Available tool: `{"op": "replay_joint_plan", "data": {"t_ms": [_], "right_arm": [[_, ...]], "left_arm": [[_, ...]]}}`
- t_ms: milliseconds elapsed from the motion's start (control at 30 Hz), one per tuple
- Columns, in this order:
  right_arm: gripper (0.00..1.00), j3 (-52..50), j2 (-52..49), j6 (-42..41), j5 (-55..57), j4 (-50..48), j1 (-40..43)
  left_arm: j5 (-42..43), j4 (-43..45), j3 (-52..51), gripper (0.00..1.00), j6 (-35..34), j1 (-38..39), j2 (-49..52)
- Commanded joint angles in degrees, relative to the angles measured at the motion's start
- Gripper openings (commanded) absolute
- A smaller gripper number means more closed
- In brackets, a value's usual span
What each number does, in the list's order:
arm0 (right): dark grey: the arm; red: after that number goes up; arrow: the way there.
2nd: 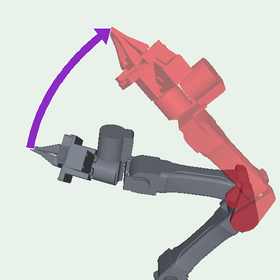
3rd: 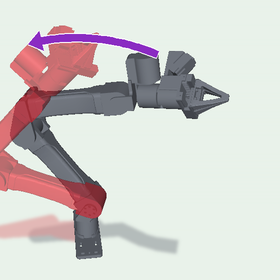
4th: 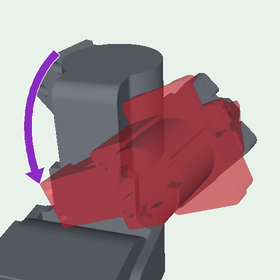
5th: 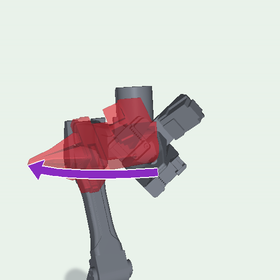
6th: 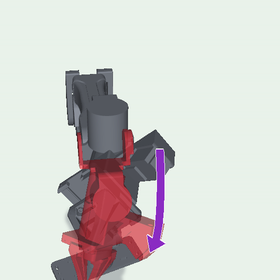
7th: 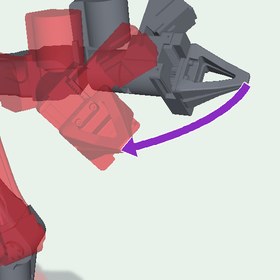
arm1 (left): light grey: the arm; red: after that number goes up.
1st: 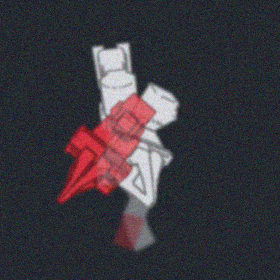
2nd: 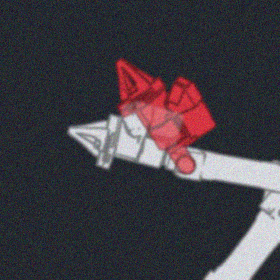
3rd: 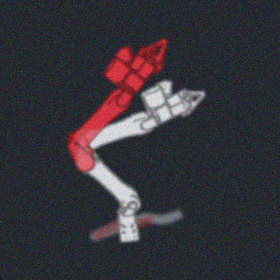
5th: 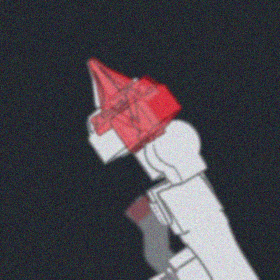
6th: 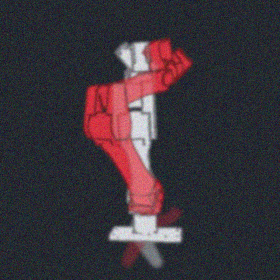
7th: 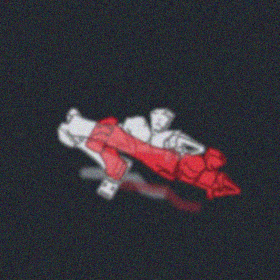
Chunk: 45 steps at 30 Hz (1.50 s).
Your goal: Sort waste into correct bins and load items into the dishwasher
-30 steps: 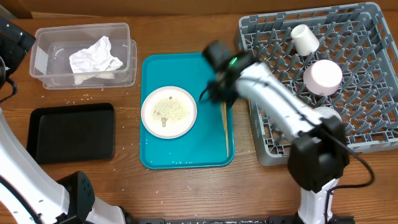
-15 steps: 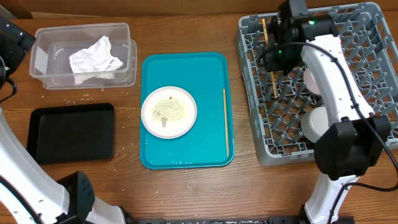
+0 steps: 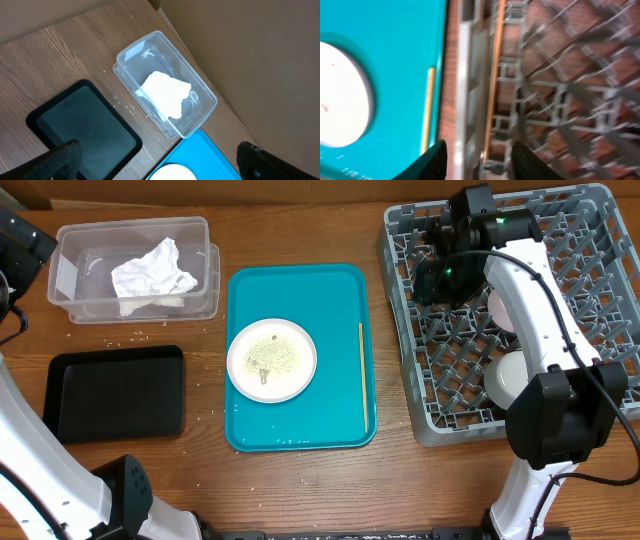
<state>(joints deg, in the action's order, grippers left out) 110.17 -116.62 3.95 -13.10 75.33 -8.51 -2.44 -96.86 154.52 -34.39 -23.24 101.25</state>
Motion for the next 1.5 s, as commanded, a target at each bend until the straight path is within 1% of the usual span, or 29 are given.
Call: {"op": "replay_joint_plan", "data": {"t_ms": [0, 33, 100, 200, 233, 333, 367, 467, 533, 800, 1000, 1067, 1267, 1333, 1367, 1433, 1467], "right_arm": [[0.44, 2.49, 1.95, -1.62, -12.24, 2.62, -0.79], [0.44, 2.47, 2.21, -1.62, -14.12, 3.48, -1.55], [0.45, 2.14, 2.10, -2.64, -13.27, 5.35, -5.16], [0.48, 0.02, 1.88, -6.08, -6.64, 4.17, -9.88], [0.51, -0.74, 1.77, -7.41, -3.96, 3.45, -11.21], [0.52, -5.86, 1.64, -13.38, 5.33, -2.14, -15.54], [0.51, -8.09, 1.64, -15.54, 7.02, -4.57, -16.76], [0.47, -14.71, 1.64, -18.86, 7.32, -11.43, -19.63], [0.47, -17.90, 1.64, -19.23, 7.37, -14.43, -20.76], [0.47, -25.27, 1.62, -20.52, 7.45, -20.20, -21.38], [0.47, -29.83, 1.62, -20.55, 6.08, -22.53, -21.38], [0.47, -31.01, 1.62, -20.55, 4.52, -23.50, -21.42], [0.46, -33.18, 1.62, -21.68, 4.50, -25.38, -21.53], [0.40, -33.88, 1.62, -21.88, 4.48, -26.12, -21.55], [0.27, -34.51, 1.62, -22.08, 4.46, -27.04, -21.84], [0.15, -34.56, 1.62, -22.34, 4.48, -27.12, -22.32], [0.11, -34.47, 1.64, -22.49, 4.48, -27.08, -22.56]], "left_arm": [[-0.72, 0.07, 0.02, 1.00, -0.33, 0.39, -1.18], [-0.74, 0.07, 0.02, 1.00, -0.33, 0.39, -1.18], [-0.72, 0.07, 0.02, 1.00, -0.33, 0.39, -1.18], [-0.72, 0.07, 0.02, 1.00, -0.33, 0.39, -1.18], [-0.72, 0.07, 0.02, 1.00, -0.33, 0.39, -1.20], [-0.72, 0.07, 0.02, 1.00, -0.33, 0.39, -1.18], [-0.72, 0.07, 0.02, 1.00, -0.33, 0.39, -1.18], [-0.74, 0.07, 0.02, 1.00, -0.33, 0.39, -1.18], [-0.72, 0.07, 0.02, 1.00, -0.33, 0.39, -1.18], [-0.74, 0.07, 0.02, 1.00, -0.33, 0.39, -1.20], [-0.72, 0.07, 0.02, 1.00, -0.33, 0.39, -1.18], [-0.74, 0.07, 0.02, 1.00, -0.33, 0.39, -1.18], [-0.72, 0.07, 0.02, 1.00, -0.33, 0.39, -1.18], [-0.72, 0.07, 0.02, 1.00, -0.33, 0.39, -1.18], [-0.72, 0.07, 0.02, 1.00, -0.33, 0.39, -1.18], [-0.72, 0.07, 0.02, 1.00, -0.33, 0.39, -1.18], [-0.72, 0.07, 0.02, 1.00, -0.33, 0.39, -1.18]]}}
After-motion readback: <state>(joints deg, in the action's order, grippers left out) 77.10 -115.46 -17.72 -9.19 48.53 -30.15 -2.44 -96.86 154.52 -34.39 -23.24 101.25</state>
